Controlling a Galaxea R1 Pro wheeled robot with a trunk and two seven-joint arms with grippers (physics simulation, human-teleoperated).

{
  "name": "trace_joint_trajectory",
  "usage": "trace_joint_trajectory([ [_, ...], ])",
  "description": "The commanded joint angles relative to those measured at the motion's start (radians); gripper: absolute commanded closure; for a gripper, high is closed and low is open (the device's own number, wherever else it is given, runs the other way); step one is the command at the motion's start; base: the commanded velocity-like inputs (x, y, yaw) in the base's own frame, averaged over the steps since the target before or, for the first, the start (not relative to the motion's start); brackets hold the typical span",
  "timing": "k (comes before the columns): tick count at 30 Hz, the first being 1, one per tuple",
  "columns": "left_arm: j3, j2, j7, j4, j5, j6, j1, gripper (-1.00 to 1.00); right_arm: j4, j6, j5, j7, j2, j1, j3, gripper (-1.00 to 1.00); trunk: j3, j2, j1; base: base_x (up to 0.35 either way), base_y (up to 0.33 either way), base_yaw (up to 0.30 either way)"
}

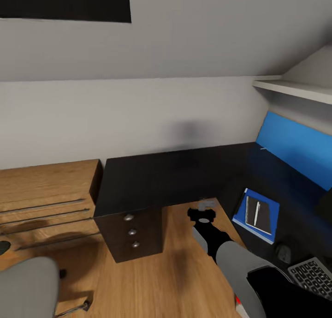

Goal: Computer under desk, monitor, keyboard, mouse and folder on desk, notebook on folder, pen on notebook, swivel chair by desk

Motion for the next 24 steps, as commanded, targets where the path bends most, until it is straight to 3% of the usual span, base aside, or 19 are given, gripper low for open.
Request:
trace_joint_trajectory([
  [1, 0.003, 0.000, -0.010, 0.001, 0.010, -0.001, -0.001, -1.00, 0.014, -0.012, -0.010, -0.006, 0.000, 0.000, 0.008, -1.00, -0.001, -0.001, 0.000, -0.318, -0.137, 0.278],
  [12, 0.003, 0.000, -0.009, 0.002, 0.010, -0.001, -0.001, -1.00, 0.226, -0.222, -0.007, -0.003, 0.000, 0.042, 0.008, -1.00, -0.001, -0.001, 0.000, -0.315, -0.154, 0.267],
  [15, 0.003, 0.000, -0.009, 0.002, 0.010, -0.001, -0.001, -1.00, 0.246, -0.268, 0.000, -0.003, 0.000, 0.087, 0.008, -1.00, -0.001, -0.001, 0.000, -0.313, -0.162, 0.180],
  [21, 0.003, 0.000, -0.010, 0.002, 0.010, -0.001, -0.001, -1.00, 0.262, -0.359, 0.061, -0.004, 0.000, 0.234, 0.009, -1.00, -0.001, -0.001, 0.000, -0.313, -0.161, 0.058],
  [24, 0.003, 0.000, -0.010, 0.002, 0.010, -0.001, -0.001, -1.00, 0.264, -0.394, 0.083, -0.004, -0.006, 0.279, 0.009, -1.00, -0.001, -0.001, 0.000, -0.313, -0.161, 0.016],
])
